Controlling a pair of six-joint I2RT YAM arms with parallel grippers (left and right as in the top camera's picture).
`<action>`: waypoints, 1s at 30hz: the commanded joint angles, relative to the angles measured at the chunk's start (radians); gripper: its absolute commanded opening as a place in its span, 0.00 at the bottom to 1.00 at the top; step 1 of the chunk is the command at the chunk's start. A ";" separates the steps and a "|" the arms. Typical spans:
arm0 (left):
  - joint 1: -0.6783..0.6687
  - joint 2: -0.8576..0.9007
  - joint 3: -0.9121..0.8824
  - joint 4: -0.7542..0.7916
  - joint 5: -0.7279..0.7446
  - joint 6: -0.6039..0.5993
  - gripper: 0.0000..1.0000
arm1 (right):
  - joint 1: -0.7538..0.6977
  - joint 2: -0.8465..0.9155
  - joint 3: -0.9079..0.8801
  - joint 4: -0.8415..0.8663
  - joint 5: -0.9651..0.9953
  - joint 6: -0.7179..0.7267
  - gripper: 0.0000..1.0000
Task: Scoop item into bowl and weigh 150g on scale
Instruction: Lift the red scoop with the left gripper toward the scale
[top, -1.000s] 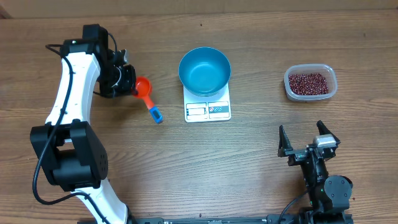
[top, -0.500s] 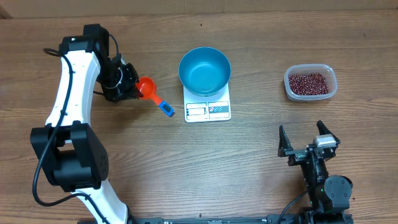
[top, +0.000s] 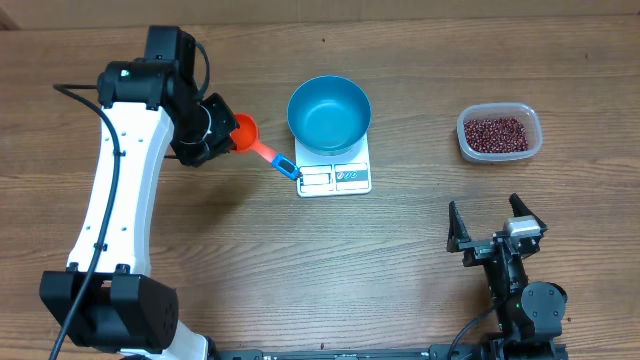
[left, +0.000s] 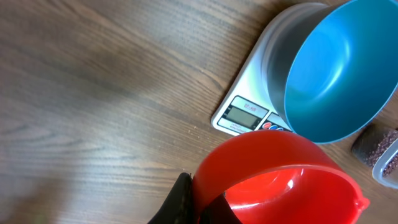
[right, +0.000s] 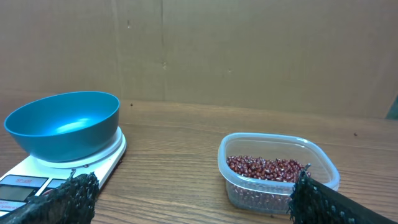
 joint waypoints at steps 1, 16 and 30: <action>-0.015 -0.009 0.021 -0.012 -0.021 -0.106 0.04 | 0.004 -0.009 -0.010 0.005 0.010 0.006 1.00; -0.095 -0.010 0.021 -0.018 -0.052 -0.153 0.04 | 0.004 -0.009 -0.010 0.024 -0.108 0.081 1.00; -0.137 -0.010 0.021 -0.042 -0.077 -0.245 0.04 | 0.004 -0.008 0.076 0.008 -0.149 0.462 1.00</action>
